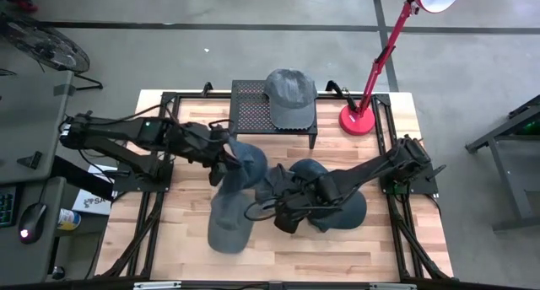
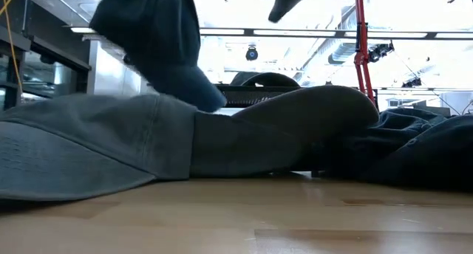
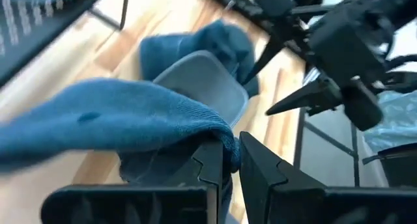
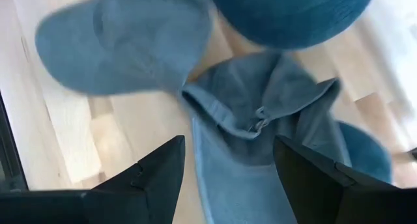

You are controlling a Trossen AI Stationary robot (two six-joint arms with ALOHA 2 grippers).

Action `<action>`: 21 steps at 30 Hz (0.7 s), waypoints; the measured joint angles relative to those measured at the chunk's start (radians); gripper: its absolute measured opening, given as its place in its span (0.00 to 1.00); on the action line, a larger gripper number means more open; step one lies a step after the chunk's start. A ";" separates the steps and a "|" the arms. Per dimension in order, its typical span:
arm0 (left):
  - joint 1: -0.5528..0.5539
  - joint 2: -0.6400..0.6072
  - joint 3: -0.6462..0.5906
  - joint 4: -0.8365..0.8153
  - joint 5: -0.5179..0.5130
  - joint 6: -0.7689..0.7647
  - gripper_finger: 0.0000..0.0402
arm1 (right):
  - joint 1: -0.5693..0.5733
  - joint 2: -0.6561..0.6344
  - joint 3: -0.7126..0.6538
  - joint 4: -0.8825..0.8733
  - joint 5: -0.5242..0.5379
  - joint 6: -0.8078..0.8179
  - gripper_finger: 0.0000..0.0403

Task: Pick & Place hat
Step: Put the left blue cap on the shelf

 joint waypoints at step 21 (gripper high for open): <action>0.147 0.032 0.432 -0.277 0.371 0.629 0.06 | -0.001 -0.160 0.001 0.022 0.189 -0.140 0.56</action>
